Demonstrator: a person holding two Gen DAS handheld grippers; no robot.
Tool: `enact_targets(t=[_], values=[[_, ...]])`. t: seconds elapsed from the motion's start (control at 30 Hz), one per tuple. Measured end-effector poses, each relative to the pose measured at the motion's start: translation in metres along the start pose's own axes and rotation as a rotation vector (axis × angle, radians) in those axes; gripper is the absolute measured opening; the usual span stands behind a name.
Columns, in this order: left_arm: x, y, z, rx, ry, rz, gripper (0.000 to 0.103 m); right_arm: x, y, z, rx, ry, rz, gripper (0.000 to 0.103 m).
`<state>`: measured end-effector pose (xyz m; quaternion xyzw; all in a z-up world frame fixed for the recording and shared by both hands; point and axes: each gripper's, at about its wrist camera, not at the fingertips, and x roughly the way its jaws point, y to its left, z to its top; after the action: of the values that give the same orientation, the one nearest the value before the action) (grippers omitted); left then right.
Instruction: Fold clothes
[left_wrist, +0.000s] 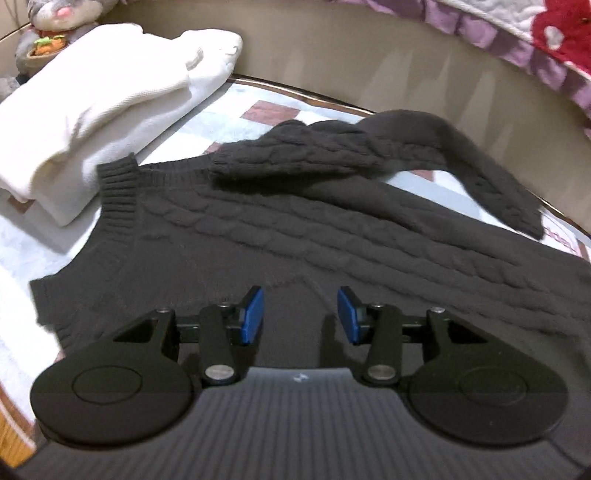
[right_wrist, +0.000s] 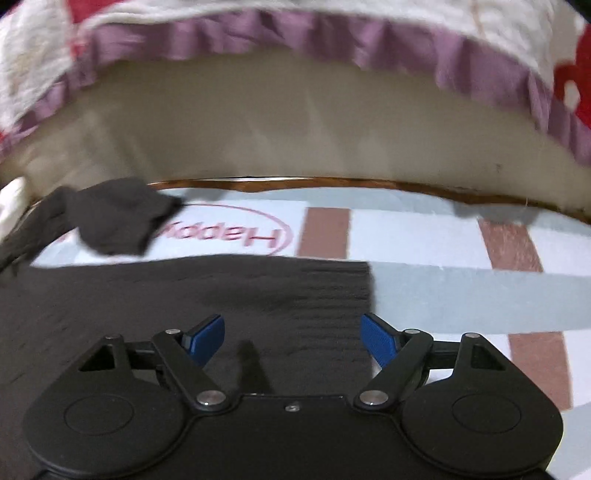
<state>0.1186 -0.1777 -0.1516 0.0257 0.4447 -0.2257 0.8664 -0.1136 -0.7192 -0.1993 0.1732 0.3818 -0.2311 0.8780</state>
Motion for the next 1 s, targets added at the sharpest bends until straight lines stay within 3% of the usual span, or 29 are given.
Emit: enact_targets(t=[0.1, 0.2, 0.27, 0.33, 0.37, 0.47, 0.57, 0.67, 0.7, 0.83, 0.87, 1.0], values=[[0.006, 0.009, -0.001, -0.018, 0.011, 0.009, 0.042, 0.023, 0.0, 0.003, -0.003, 0.016, -0.079, 0.085], [0.009, 0.02, -0.002, -0.038, 0.027, 0.017, 0.042, 0.032, 0.005, 0.006, 0.036, -0.015, -0.091, 0.091], [0.01, 0.026, -0.003, -0.049, 0.036, 0.024, 0.042, 0.037, 0.013, 0.006, 0.026, -0.042, -0.089, 0.085], [0.009, 0.03, -0.006, -0.047, 0.035, 0.036, 0.042, 0.035, 0.026, 0.005, -0.039, -0.068, -0.079, 0.046], [0.008, 0.031, -0.008, -0.043, 0.026, 0.043, 0.042, 0.032, 0.032, 0.007, -0.074, -0.077, -0.076, 0.014], [0.002, 0.033, -0.008, -0.016, -0.024, 0.066, 0.042, 0.011, 0.057, 0.011, -0.213, -0.207, -0.183, 0.014], [-0.002, 0.035, -0.005, 0.019, -0.063, 0.105, 0.042, -0.001, 0.057, 0.019, -0.202, -0.27, -0.257, 0.014], [-0.001, 0.04, -0.003, 0.028, -0.056, 0.12, 0.042, 0.022, 0.035, 0.024, -0.082, -0.13, -0.274, 0.023], [-0.001, 0.042, -0.002, 0.025, -0.055, 0.119, 0.044, 0.028, 0.033, 0.023, -0.06, -0.098, -0.284, 0.04], [-0.006, 0.053, 0.0, 0.0, -0.076, 0.084, 0.044, 0.024, 0.042, 0.026, -0.038, -0.051, -0.325, 0.061], [-0.008, 0.056, 0.0, -0.004, -0.09, 0.071, 0.044, 0.017, 0.046, 0.03, -0.015, -0.046, -0.303, 0.065], [-0.012, 0.069, -0.007, -0.062, -0.128, 0.054, 0.044, -0.018, 0.079, 0.069, 0.125, 0.013, -0.013, 0.066]])
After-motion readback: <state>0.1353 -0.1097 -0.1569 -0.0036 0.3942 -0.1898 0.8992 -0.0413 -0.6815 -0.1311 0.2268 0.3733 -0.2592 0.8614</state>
